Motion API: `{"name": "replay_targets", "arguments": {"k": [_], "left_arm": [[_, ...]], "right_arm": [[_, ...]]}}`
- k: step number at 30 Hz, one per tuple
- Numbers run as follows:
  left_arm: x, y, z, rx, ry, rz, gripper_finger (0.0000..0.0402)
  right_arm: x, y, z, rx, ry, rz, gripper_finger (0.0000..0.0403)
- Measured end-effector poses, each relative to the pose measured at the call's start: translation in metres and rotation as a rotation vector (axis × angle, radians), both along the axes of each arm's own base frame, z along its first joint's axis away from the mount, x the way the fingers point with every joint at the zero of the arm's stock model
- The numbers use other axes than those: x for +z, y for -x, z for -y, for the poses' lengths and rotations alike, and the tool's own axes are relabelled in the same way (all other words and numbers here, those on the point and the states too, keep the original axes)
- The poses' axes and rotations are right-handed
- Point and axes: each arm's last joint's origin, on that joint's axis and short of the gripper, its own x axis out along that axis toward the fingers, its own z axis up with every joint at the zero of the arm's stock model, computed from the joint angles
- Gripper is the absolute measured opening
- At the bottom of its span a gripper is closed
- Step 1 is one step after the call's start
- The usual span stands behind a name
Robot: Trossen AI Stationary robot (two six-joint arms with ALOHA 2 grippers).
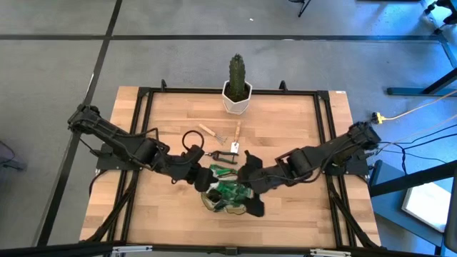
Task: Pick & Place Garden tools in Gardening bag
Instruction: Put the spray bottle into the gardening bag
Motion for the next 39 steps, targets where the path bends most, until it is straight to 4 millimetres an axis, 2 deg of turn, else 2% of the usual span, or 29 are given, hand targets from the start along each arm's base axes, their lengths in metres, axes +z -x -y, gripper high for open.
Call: {"name": "replay_targets", "arguments": {"k": [5, 10, 13, 15, 21, 31, 39], "left_arm": [[-0.002, 0.001, -0.001, 0.012, -0.001, -0.027, 0.0045], [-0.004, 0.005, -0.004, 0.007, -0.043, -0.096, 0.0045], [0.006, 0.007, -0.005, -0.011, -0.113, -0.165, 0.0045], [0.013, 0.008, -0.005, -0.041, -0.166, -0.218, 0.0045], [0.031, 0.001, -0.004, -0.100, -0.192, -0.208, 0.0045], [0.012, -0.002, 0.007, -0.221, -0.275, -0.344, 0.0045], [0.001, -0.013, 0.009, -0.289, -0.225, -0.388, 0.0045]], "right_arm": [[0.025, 0.030, -0.012, 0.058, 0.047, 0.082, 0.0362], [0.047, 0.064, -0.038, 0.033, 0.141, 0.256, 0.0362], [0.050, 0.079, -0.058, -0.052, 0.242, 0.402, 0.0362], [0.045, 0.085, -0.064, -0.118, 0.282, 0.429, 0.0362], [0.042, 0.087, -0.065, -0.150, 0.267, 0.417, 0.0362], [0.041, 0.092, -0.067, -0.168, 0.275, 0.416, 0.0362], [0.041, 0.089, -0.064, -0.182, 0.280, 0.416, 0.0362]]}}
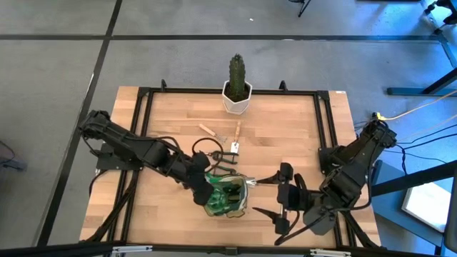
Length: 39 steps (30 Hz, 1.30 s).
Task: Pick & Place Garden tools in Gardening bag
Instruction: Put the spray bottle into the gardening bag
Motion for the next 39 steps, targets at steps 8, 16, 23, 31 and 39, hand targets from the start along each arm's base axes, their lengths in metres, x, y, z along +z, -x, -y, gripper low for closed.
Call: {"name": "replay_targets", "arguments": {"k": [8, 16, 23, 31, 39], "left_arm": [[-0.017, -0.020, -0.003, -0.068, -0.040, -0.023, 0.0045], [-0.032, -0.031, 0.000, -0.265, -0.081, -0.055, 0.0045], [-0.034, -0.032, -0.001, -0.330, -0.099, -0.060, 0.0045], [-0.034, -0.031, 0.002, -0.439, -0.165, -0.030, 0.0045], [-0.035, -0.034, -0.003, -0.448, -0.157, -0.036, 0.0045]], "right_arm": [[-0.001, -0.003, 0.003, -0.010, 0.003, -0.006, 0.0362], [-0.002, -0.003, 0.005, -0.002, 0.011, -0.030, 0.0362], [-0.004, -0.004, 0.009, -0.019, 0.017, -0.048, 0.0362], [-0.007, -0.007, 0.015, -0.050, 0.017, -0.073, 0.0362], [-0.008, -0.008, 0.019, -0.056, 0.027, -0.091, 0.0362]]}}
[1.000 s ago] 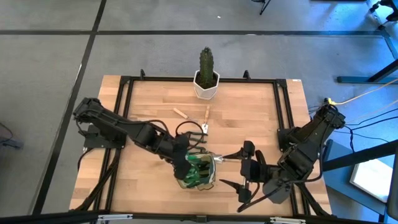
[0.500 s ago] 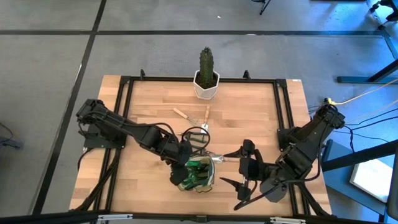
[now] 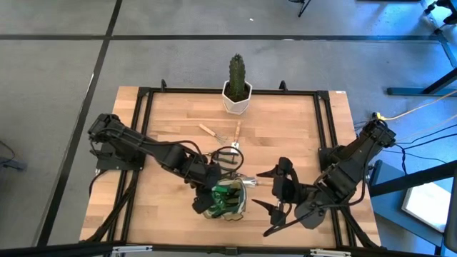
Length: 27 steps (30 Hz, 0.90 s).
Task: Pick & Place Garden tools in Gardening bag
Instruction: Put the spray bottle into the gardening bag
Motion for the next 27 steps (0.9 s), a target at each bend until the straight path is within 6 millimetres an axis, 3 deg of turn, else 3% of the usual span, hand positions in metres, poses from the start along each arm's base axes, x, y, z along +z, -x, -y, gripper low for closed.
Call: {"name": "replay_targets", "arguments": {"k": [7, 20, 27], "left_arm": [[-0.013, -0.009, 0.001, -0.026, -0.004, -0.038, 0.0045], [-0.014, -0.007, 0.007, -0.046, -0.021, -0.033, 0.0047], [-0.013, -0.008, 0.007, -0.020, -0.007, -0.020, 0.0110]], "right_arm": [[-0.001, -0.001, 0.002, -0.008, 0.007, -0.009, 0.0362], [-0.002, 0.000, 0.002, -0.010, 0.010, -0.018, 0.0362], [-0.002, 0.000, 0.002, -0.010, 0.009, -0.018, 0.0362]]}}
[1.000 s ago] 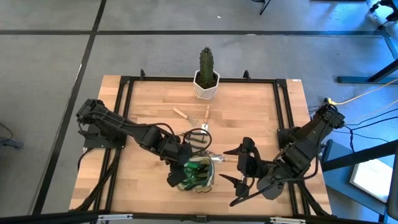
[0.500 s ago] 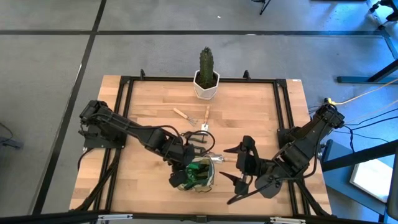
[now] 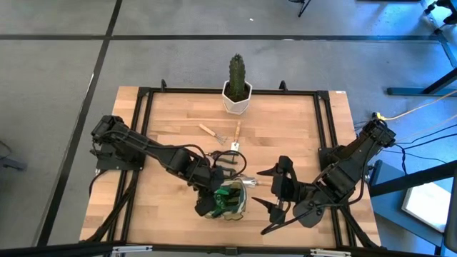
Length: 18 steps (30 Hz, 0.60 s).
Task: Pick & Place Garden tools in Gardening bag
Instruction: Put the spray bottle into the gardening bag
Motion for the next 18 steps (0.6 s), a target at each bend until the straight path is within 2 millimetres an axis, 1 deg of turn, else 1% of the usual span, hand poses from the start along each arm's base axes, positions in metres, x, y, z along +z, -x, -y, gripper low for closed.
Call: {"name": "replay_targets", "arguments": {"k": [5, 8, 18], "left_arm": [[0.011, -0.004, 0.001, 0.025, 0.029, 0.077, 0.0142], [0.019, -0.005, 0.000, 0.045, 0.032, 0.103, 0.0151], [0.032, -0.005, -0.002, 0.072, 0.026, 0.116, 0.0130]], "right_arm": [[-0.001, 0.001, 0.000, -0.009, -0.008, -0.006, 0.0362], [-0.002, 0.001, 0.001, -0.017, -0.014, -0.011, 0.0362], [-0.003, 0.002, 0.002, -0.024, -0.012, -0.024, 0.0362]]}}
